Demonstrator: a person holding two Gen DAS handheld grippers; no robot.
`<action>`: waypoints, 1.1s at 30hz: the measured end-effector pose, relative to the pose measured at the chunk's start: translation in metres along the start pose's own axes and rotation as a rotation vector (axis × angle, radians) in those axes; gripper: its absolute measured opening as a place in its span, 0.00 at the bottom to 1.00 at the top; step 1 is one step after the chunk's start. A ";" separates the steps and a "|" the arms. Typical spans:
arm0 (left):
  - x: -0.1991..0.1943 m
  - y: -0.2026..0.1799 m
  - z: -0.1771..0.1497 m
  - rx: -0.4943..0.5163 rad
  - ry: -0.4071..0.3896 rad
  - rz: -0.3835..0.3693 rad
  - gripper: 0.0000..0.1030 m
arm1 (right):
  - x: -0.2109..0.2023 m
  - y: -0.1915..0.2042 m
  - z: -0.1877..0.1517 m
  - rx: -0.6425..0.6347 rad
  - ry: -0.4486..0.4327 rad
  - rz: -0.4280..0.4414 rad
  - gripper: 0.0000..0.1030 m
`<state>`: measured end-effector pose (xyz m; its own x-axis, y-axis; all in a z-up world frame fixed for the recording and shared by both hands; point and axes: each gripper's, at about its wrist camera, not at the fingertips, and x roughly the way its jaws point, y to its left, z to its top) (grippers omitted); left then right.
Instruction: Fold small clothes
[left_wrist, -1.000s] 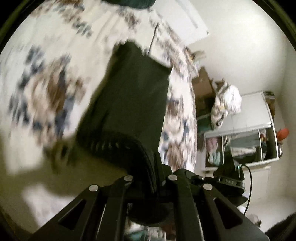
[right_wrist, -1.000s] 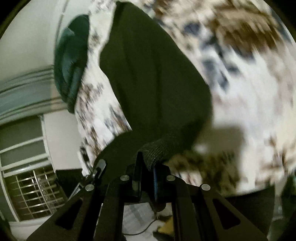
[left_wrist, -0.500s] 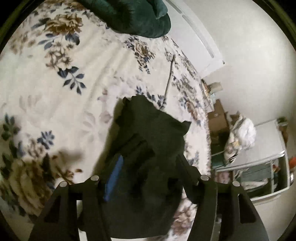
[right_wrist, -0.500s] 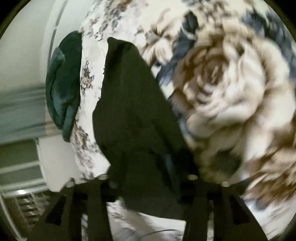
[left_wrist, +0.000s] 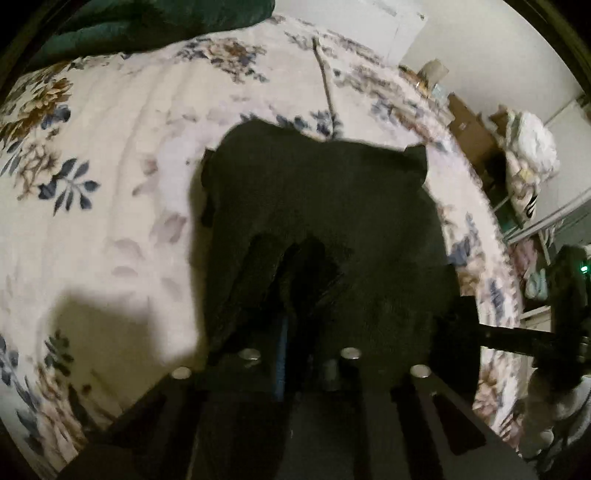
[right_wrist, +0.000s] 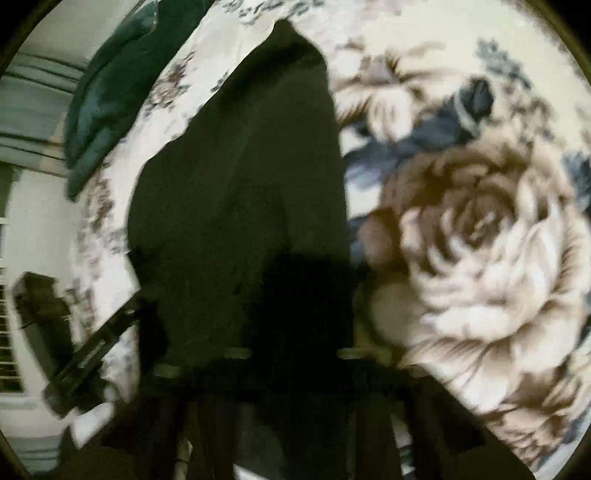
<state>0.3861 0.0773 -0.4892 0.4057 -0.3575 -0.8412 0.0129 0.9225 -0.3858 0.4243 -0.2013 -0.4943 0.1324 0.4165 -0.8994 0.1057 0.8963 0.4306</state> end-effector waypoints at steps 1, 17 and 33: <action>-0.006 0.004 0.000 -0.017 -0.012 -0.007 0.07 | -0.006 0.001 0.000 0.002 -0.014 0.002 0.07; 0.005 0.032 0.029 -0.132 0.078 -0.146 0.47 | 0.000 0.009 0.043 -0.012 0.061 0.040 0.42; -0.040 -0.011 0.100 -0.051 -0.092 -0.133 0.07 | -0.056 0.046 0.078 0.002 -0.104 0.065 0.08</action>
<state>0.4608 0.0956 -0.4138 0.4860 -0.4589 -0.7438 0.0266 0.8585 -0.5122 0.4987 -0.1953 -0.4184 0.2405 0.4558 -0.8569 0.0951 0.8676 0.4882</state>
